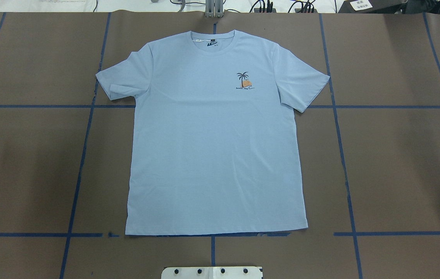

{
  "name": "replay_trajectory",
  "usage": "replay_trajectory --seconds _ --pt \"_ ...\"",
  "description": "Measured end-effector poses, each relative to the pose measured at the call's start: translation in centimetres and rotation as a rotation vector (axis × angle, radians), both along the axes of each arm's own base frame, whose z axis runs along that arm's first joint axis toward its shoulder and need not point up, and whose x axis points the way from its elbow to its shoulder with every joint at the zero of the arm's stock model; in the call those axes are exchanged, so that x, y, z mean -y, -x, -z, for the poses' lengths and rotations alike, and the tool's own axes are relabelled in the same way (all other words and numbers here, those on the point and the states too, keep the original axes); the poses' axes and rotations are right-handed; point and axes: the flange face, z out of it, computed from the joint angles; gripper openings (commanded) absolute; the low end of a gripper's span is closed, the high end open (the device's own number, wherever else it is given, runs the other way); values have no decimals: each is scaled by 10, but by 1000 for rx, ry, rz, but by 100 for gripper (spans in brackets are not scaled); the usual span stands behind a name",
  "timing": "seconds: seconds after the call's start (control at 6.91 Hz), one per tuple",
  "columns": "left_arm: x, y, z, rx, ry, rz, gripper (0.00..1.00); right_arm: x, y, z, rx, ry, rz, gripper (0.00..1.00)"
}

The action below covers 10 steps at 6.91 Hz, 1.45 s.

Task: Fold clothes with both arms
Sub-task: 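Move the right gripper toward the shirt's sleeve farthest from the left arm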

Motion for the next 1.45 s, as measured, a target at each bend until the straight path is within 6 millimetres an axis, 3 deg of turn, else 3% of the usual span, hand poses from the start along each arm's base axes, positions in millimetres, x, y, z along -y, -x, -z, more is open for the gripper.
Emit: replay_trajectory --seconds 0.72,1.01,1.16,1.45 --pt "-15 -19 18 4 -24 -40 100 5 6 -16 30 6 10 100" --pt "-22 -23 26 -28 -110 -51 100 32 22 -15 81 -74 23 100" --pt "-35 -26 23 -78 -152 -63 100 59 49 -7 120 -83 22 100" --pt "-52 -29 18 -147 -197 -77 100 123 146 38 163 4 -69 100"
